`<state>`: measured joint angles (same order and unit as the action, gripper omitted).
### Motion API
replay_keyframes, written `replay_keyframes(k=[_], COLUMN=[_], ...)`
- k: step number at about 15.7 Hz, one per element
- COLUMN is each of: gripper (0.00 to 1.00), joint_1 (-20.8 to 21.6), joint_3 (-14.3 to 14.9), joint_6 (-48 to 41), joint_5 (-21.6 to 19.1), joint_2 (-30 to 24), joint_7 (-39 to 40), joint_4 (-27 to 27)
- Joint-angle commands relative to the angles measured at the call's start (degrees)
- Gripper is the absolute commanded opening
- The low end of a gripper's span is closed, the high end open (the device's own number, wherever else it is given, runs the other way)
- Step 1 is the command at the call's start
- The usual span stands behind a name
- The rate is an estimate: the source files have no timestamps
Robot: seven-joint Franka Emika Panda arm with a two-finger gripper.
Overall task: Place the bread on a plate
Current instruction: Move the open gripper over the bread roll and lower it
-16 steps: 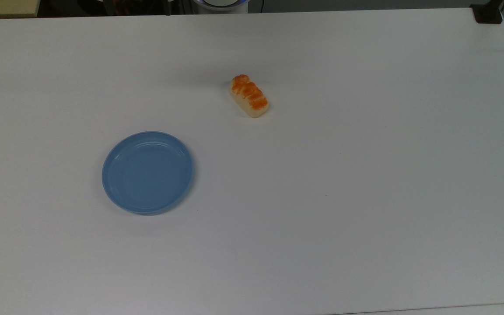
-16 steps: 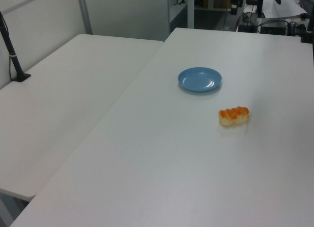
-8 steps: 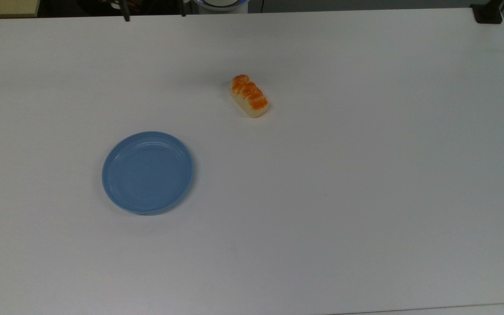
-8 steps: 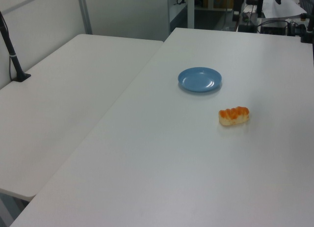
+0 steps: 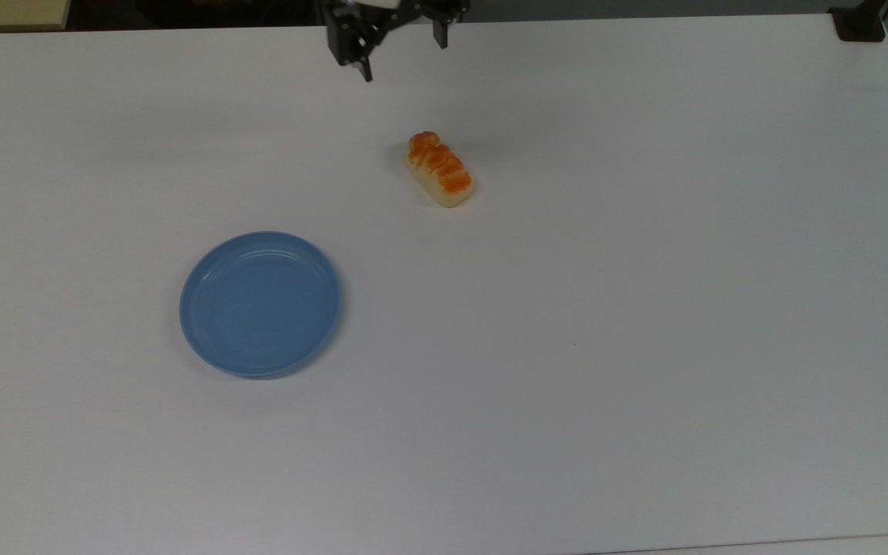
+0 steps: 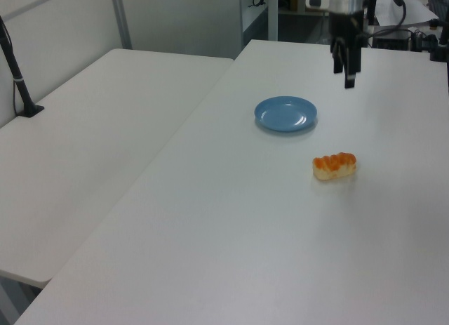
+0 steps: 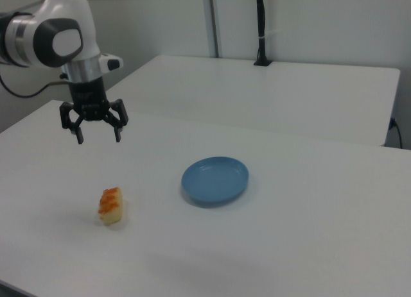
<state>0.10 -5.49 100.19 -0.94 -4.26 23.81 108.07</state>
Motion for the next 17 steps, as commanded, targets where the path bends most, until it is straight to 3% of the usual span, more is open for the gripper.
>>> replay_keyframes(k=[1, 8, 17], gripper=[1.00, 0.99, 0.99], joint_1=[-0.4, -0.3, -0.7], joint_3=[-2.9, -6.3, -6.4], joint_6=[2.5, 13.9, 21.6], joint_5=[2.6, 4.8, 5.6], joint_2=[-1.5, -1.3, 5.0], joint_7=[2.6, 3.3, 1.8], joint_4=[6.4, 16.4, 17.0])
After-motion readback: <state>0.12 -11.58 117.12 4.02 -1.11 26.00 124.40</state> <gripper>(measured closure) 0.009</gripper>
